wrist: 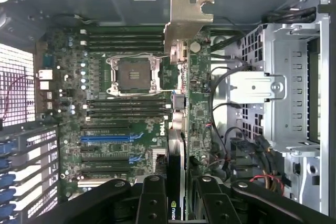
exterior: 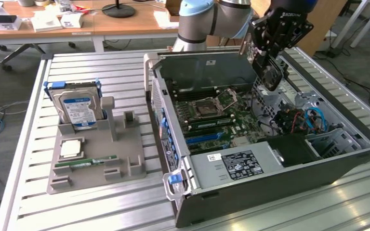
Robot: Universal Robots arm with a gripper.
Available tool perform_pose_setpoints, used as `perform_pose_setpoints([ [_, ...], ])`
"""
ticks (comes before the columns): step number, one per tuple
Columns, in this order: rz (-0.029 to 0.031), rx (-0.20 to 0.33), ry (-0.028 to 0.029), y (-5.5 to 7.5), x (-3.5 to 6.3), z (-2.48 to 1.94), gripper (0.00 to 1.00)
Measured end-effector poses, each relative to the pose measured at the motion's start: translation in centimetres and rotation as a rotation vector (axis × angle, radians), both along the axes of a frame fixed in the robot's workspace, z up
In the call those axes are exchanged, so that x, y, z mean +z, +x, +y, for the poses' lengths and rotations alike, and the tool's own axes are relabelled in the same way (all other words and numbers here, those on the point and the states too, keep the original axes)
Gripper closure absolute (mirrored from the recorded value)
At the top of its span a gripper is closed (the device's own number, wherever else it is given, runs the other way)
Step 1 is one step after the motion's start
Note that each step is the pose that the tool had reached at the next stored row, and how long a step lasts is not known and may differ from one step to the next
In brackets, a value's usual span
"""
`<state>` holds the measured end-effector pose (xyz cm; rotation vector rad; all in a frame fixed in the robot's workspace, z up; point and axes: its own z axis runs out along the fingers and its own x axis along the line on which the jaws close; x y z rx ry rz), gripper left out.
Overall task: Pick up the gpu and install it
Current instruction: 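Pick up the gpu and move the gpu toward the slot, then insert the gpu into the slot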
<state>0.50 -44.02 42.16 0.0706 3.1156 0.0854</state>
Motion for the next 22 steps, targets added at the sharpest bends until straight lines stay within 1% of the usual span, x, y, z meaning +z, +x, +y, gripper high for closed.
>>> perform_pose_setpoints([
  [6,-0.0001,0.0,0.0,0.33,0.0,0.0,0.74],
  [12,0.0,0.0,0.0,1.04,0.0,0.0,0.74],
  [22,0.0,0.0,0.0001,1.08,0.0,0.0,0.74],
])
